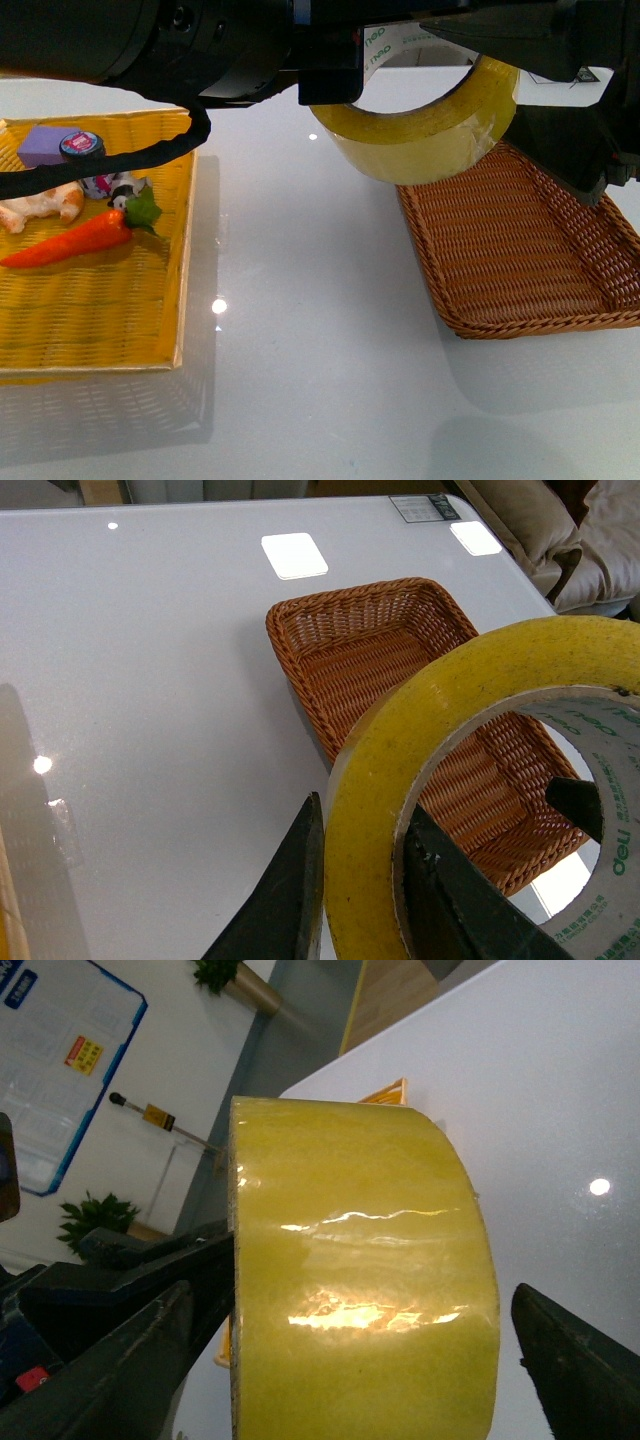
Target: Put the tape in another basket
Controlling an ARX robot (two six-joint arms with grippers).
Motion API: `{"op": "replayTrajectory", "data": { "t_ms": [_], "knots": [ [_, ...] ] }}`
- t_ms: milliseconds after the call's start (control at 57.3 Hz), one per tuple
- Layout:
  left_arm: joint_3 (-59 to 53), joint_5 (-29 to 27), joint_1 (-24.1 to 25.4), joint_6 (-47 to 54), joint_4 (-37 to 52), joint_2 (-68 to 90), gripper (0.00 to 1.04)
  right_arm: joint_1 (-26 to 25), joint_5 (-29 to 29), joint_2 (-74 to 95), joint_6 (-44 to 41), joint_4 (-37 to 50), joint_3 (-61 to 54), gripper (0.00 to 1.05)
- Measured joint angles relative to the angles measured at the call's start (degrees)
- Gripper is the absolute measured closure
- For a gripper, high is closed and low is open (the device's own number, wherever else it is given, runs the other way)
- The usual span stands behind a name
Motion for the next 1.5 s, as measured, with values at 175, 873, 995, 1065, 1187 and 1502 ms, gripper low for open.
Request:
{"op": "replayTrajectory", "data": {
  "t_ms": [175,873,995,1065,1187,1502],
  "knots": [
    [0.0,0.0,0.0,0.0,0.0,0.0,0.9,0.0,0.2,0.0,0.5,0.5,0.0,0.5],
    [0.0,1.5,1.3,0.2,0.3,-0.4,0.07,-0.6,1.5,0.0,2.9,0.5,0.0,0.58],
    [-0.2,1.6,2.8,0.2,1.0,-2.1,0.09,-1.3,2.0,0.0,3.1,0.1,0.0,0.58],
    [-0.8,1.5,4.5,0.3,2.1,-3.8,0.09,-2.0,2.2,0.0,3.2,0.1,0.0,0.58],
    [-2.4,1.3,7.2,1.3,4.1,-7.1,0.09,-3.0,2.2,0.0,3.4,-0.3,0.0,0.58],
    [-24.3,-17.7,18.4,15.9,24.2,-25.6,0.55,-7.1,2.4,-1.1,4.1,-0.7,-0.8,0.58]
  ]
}}
